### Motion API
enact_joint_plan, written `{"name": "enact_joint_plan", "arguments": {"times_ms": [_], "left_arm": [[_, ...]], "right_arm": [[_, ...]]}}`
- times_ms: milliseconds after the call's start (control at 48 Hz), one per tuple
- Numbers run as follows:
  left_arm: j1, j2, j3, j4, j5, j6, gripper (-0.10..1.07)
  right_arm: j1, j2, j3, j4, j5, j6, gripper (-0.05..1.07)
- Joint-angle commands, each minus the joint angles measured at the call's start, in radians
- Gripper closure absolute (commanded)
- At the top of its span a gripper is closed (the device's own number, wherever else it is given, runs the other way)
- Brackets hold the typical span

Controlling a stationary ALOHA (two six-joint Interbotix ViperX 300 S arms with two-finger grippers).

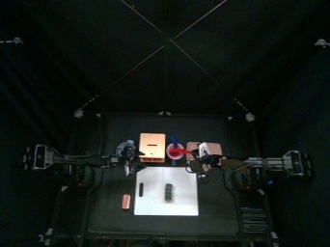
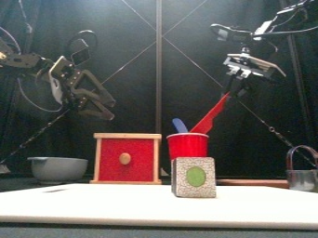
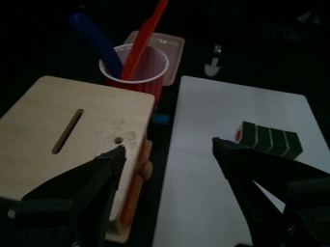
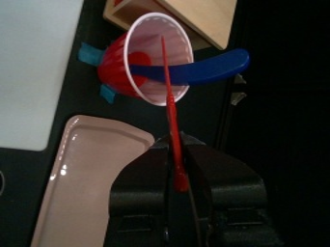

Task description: Grab knife with other arm

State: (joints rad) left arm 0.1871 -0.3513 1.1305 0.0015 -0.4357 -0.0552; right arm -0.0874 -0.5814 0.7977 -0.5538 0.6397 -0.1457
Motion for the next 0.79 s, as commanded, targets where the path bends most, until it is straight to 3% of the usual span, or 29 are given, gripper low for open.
{"name": "enact_joint_plan", "arguments": {"times_ms": [0,208,312,479,771], "left_arm": [[0.000,-0.003,-0.020,-0.002,0.000,0.002,-0.06],[-0.006,-0.003,-0.028,0.000,-0.002,0.008,-0.06],[-0.006,-0.005,-0.041,-0.002,-0.008,0.003,-0.06],[-0.008,-0.005,-0.054,0.000,-0.009,0.003,-0.06],[-0.051,-0.005,-0.069,0.025,-0.011,0.009,-0.06]], "right_arm": [[0.003,-0.055,0.002,0.075,-0.003,0.002,0.53],[-0.003,-0.192,0.034,0.296,-0.029,0.006,0.54],[-0.026,-0.241,0.064,0.436,-0.104,0.005,0.54],[-0.060,-0.242,0.114,0.695,-0.258,0.003,0.54],[-0.046,-0.212,0.227,0.816,-0.488,0.003,0.61]]}}
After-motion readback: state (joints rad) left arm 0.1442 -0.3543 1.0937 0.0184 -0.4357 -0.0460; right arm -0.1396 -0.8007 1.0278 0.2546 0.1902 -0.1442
